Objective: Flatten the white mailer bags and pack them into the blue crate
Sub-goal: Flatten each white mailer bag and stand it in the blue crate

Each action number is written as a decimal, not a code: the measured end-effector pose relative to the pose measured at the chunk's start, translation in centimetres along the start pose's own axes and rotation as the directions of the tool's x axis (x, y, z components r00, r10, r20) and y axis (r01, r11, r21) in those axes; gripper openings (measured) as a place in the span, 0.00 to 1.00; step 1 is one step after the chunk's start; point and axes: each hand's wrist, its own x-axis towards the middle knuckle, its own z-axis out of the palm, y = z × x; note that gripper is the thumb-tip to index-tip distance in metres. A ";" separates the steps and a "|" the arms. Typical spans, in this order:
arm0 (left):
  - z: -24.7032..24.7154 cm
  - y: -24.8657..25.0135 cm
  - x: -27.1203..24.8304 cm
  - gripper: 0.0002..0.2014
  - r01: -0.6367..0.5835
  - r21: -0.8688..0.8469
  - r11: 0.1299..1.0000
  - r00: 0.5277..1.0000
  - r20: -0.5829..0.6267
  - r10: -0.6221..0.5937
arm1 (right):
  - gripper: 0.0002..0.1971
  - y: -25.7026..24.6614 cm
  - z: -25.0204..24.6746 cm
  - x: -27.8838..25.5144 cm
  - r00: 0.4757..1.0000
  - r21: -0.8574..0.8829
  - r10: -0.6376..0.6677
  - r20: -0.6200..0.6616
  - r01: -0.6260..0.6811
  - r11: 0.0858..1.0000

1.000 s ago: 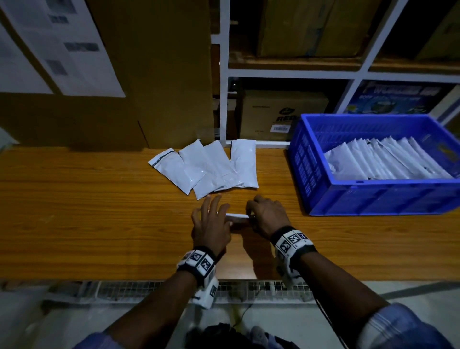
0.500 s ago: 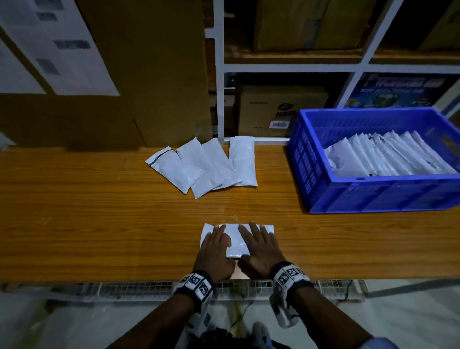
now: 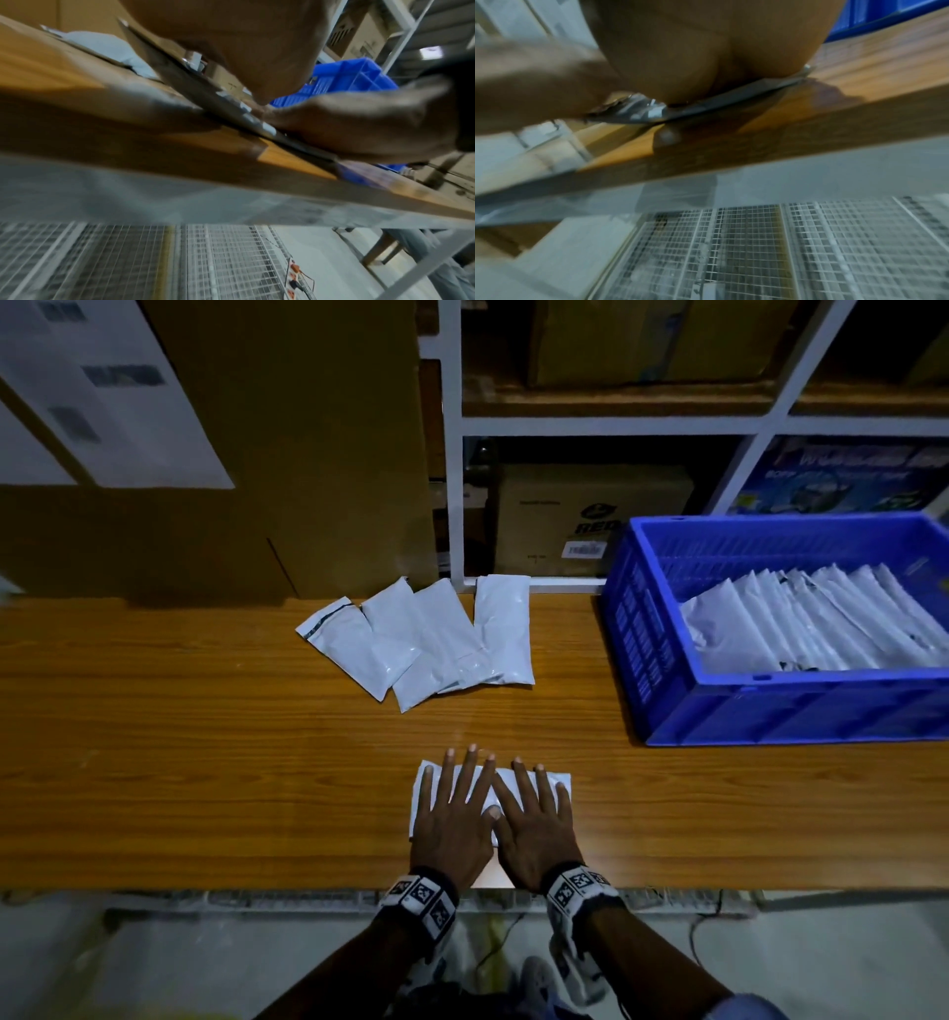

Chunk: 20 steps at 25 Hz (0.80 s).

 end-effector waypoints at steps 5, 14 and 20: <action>2.4 -0.2 -1.5 0.28 0.094 -0.044 0.995 0.995 0.045 -0.092 | 0.29 0.4 -0.8 -0.1 0.997 0.040 -0.052 0.052 0.050 0.998; 2.4 -0.6 -1.0 0.27 0.092 -0.081 0.992 0.995 0.047 -0.089 | 0.29 -0.8 -1.4 -1.6 0.997 0.010 0.026 -0.067 -0.026 1.000; 2.5 -1.0 -1.1 0.31 0.063 -0.106 0.992 0.995 0.082 -0.054 | 0.28 0.0 0.3 -1.4 0.998 0.002 0.065 0.019 -0.065 0.998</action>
